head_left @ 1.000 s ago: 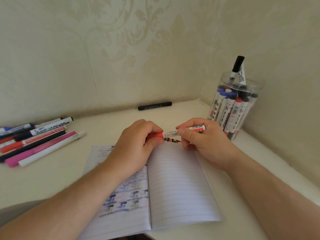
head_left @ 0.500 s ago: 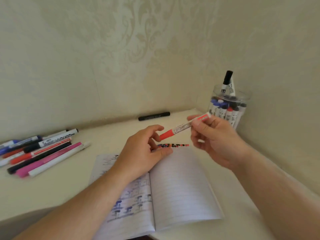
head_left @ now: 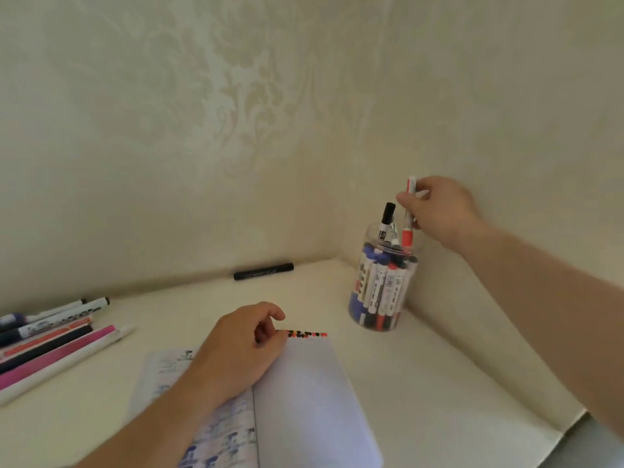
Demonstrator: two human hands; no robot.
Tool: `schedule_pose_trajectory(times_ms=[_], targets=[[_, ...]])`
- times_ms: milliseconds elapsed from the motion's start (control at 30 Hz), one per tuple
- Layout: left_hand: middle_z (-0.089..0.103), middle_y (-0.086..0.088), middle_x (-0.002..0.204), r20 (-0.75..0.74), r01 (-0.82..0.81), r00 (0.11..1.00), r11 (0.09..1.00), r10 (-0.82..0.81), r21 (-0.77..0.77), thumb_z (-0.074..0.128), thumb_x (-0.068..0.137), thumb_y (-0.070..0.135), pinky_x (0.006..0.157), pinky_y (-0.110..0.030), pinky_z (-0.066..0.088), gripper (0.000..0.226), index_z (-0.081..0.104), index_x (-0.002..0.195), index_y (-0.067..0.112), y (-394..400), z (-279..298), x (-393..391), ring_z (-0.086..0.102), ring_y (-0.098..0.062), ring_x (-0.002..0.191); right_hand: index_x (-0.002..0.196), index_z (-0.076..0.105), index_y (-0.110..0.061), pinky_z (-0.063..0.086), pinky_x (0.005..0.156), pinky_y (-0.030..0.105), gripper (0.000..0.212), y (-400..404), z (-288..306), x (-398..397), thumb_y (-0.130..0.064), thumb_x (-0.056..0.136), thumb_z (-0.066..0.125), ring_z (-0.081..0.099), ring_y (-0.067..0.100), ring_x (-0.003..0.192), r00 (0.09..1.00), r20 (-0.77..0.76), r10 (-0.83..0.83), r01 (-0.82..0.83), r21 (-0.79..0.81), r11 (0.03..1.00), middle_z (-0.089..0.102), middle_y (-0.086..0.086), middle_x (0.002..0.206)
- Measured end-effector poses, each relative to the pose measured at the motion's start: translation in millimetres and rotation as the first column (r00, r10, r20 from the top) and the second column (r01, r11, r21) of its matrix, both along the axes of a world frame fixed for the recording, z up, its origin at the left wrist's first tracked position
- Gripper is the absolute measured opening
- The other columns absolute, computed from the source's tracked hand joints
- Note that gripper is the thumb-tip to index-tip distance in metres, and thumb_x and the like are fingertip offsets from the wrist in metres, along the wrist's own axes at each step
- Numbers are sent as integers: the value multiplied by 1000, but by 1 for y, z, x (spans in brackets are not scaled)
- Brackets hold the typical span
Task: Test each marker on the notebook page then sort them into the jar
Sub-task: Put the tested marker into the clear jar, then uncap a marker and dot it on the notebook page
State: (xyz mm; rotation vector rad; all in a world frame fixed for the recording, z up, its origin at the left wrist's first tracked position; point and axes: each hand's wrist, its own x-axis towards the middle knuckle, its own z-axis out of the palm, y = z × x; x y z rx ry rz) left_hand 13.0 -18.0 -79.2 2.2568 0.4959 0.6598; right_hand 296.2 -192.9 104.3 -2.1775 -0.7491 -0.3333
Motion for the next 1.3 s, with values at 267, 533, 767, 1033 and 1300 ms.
schedule_pose_trajectory(times_ms=[267,533,767,1033,1300], targets=[[65,20,88,-6,-3,1000,1000,3,30,68,90,35,72,-14,43,13,65,100,44,0,1,0,62,-1,88,140,59,-13,54,97,42,48,15,-4,-6,-42,102,63,65,33,112,996,80,-41,56,-204,977,67,16,131],[67,16,85,0,8,1000,1000,-8,25,66,90,23,75,-15,47,15,71,92,37,1,3,0,60,-2,88,149,53,-15,51,104,41,53,13,13,-23,-41,103,58,63,33,119,977,196,-80,131,-268,955,68,13,131],[65,17,81,49,14,999,991,-8,-130,62,91,16,64,-15,47,23,71,91,38,7,3,-2,59,-5,71,106,74,-20,53,75,40,25,94,-75,-101,-24,97,51,62,25,85,730,467,499,-310,-424,851,63,-1,93],[65,4,72,105,31,994,953,1,-301,58,84,12,58,-21,44,21,71,83,28,10,5,-4,51,-6,59,124,60,-21,48,96,42,27,196,-166,-63,-30,103,47,55,34,118,895,-15,447,-360,-616,701,62,7,129],[65,6,72,100,4,995,957,26,-289,60,82,14,59,-21,43,15,70,82,25,11,8,-2,50,-5,59,122,64,-23,39,82,33,24,187,-151,-55,-35,102,61,55,26,107,875,-28,483,-350,-727,592,57,3,120]])
